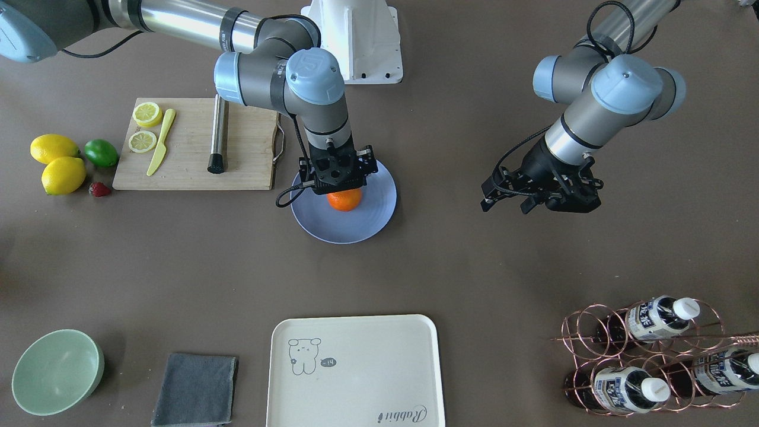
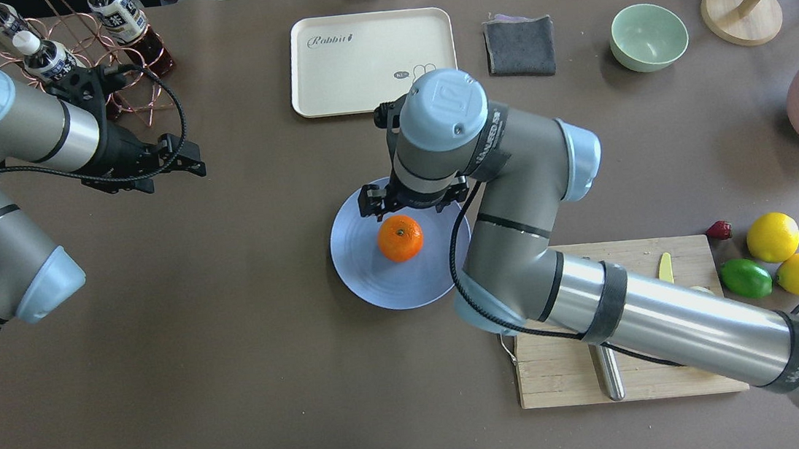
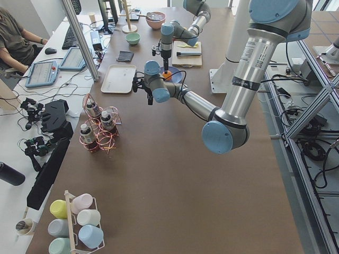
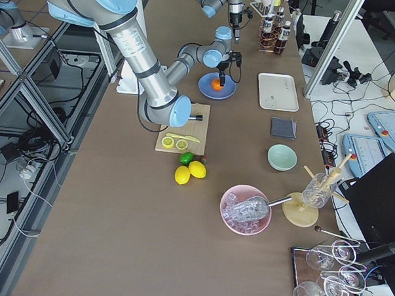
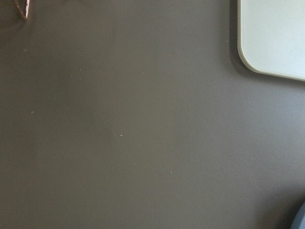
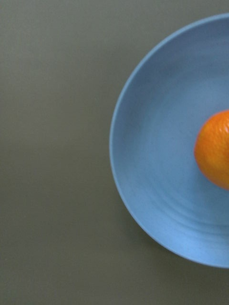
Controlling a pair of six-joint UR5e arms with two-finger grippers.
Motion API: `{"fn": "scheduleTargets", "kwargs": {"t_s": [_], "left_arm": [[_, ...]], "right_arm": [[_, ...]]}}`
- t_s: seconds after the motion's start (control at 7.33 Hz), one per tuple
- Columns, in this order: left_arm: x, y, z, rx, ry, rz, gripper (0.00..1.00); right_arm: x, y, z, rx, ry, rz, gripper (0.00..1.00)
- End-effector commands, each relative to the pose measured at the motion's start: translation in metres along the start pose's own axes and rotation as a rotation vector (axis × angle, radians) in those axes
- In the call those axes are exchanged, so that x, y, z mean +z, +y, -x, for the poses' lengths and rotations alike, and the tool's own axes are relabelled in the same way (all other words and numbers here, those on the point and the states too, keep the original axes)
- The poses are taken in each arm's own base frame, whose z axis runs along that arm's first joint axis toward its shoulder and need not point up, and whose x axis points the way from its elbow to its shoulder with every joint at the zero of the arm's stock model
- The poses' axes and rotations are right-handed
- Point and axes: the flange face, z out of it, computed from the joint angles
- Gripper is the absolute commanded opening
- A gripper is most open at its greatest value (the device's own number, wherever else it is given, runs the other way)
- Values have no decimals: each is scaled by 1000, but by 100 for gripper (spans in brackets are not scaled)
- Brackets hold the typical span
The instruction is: Pick orange to plate
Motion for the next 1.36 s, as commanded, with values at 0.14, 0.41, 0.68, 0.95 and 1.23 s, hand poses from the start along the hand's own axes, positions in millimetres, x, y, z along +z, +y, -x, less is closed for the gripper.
{"fn": "scheduleTargets", "kwargs": {"t_s": [0.14,0.41,0.68,0.95,1.23], "left_arm": [[-146,-60,57,123,-145,27,96],[-226,-86,162,249,-280,87,96],[-274,-94,246,262,-334,215,97],[-296,-75,337,207,-323,237,97],[-302,-49,365,181,-297,211,97]], "right_arm": [[-113,-78,-240,-59,-57,20,100],[-155,-83,-401,-127,-35,9,100],[-192,-63,-539,-232,57,52,100],[-228,-57,-653,-327,155,120,100],[-223,-33,-715,-300,150,147,100]]}}
